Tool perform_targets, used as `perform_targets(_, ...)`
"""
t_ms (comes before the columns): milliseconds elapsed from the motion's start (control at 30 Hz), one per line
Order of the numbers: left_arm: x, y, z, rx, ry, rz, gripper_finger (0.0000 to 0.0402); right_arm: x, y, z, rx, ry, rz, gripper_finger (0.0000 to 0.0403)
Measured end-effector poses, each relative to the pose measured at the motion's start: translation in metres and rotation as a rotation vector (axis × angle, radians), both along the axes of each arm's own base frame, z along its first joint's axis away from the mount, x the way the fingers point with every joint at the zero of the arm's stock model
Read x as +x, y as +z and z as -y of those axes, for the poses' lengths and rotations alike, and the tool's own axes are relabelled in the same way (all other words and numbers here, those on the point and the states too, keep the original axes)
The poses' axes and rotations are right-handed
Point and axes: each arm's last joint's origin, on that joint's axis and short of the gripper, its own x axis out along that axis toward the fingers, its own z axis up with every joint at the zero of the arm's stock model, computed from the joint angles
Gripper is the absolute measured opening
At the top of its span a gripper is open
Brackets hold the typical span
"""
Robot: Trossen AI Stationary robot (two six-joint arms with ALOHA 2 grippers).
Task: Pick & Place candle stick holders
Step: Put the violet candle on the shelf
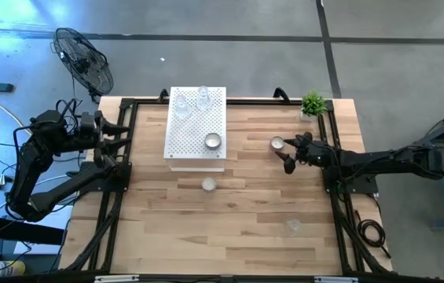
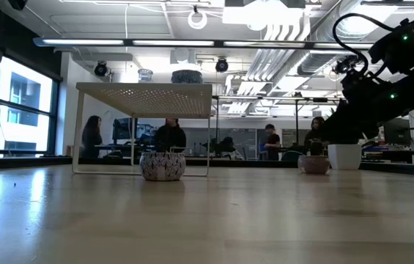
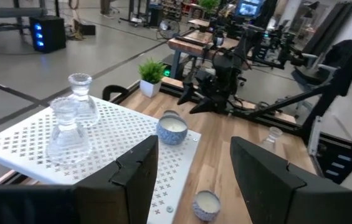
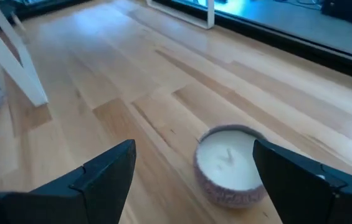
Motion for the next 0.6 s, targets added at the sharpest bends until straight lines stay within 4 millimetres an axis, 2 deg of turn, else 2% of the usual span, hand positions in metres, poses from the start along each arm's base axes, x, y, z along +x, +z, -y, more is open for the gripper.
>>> perform_targets(600,-0.0001,-0.0001,-0.0005,0.009,0.016,-0.004,0.0195,0.0020,0.0027,-0.0013,0.017,0.053,0.039,0.0318)
